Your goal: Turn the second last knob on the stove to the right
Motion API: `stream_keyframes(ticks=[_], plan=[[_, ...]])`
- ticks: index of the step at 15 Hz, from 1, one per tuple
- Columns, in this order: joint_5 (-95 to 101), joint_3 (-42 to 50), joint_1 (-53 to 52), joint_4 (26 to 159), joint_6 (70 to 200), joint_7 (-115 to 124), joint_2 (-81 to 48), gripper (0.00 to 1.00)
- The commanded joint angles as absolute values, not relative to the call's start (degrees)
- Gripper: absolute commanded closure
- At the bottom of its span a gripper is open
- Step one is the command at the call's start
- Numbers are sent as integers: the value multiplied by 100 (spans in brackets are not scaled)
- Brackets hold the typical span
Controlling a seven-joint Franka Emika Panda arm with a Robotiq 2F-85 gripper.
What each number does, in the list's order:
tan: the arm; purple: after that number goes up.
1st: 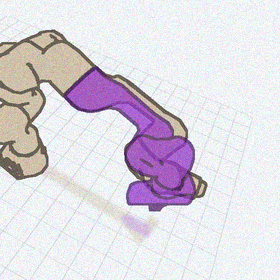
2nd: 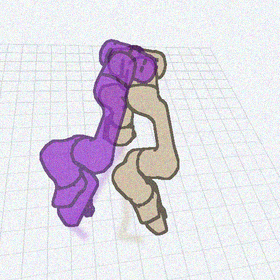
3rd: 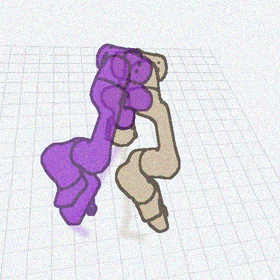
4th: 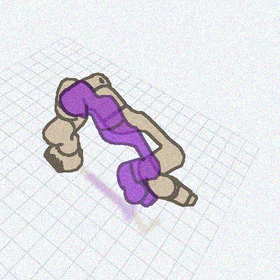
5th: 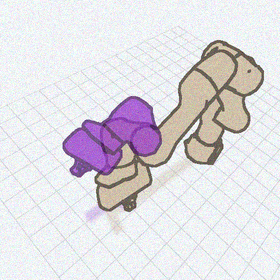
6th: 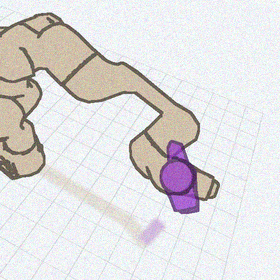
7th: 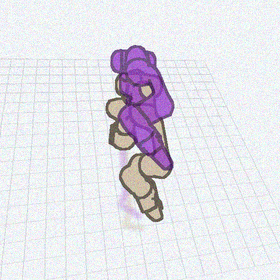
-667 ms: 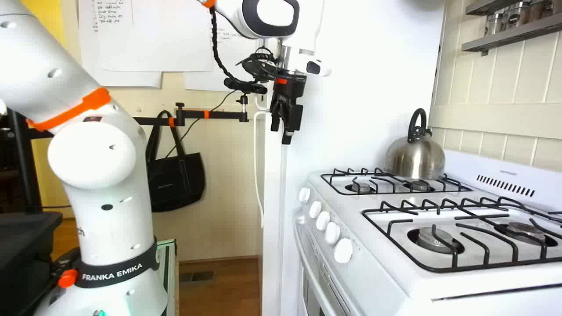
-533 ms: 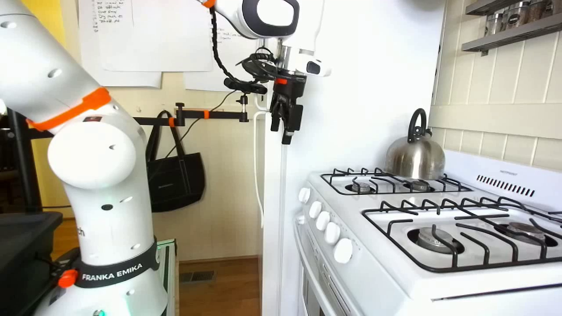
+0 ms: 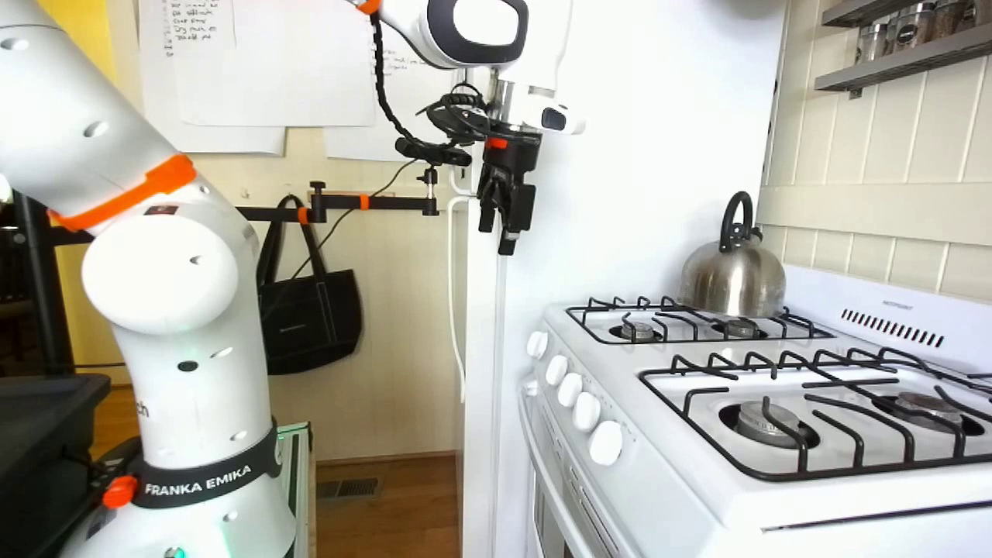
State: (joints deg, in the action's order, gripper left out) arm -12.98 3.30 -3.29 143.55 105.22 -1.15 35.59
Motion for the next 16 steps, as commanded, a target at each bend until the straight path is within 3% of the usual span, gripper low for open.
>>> stream_keyframes(ticks=[1, 16], plan=[[-1337, 257, -241, 14342, 10499, -155, 3553, 0], [8, -779, 442, 14903, 11463, 2564, 2937, 0]])
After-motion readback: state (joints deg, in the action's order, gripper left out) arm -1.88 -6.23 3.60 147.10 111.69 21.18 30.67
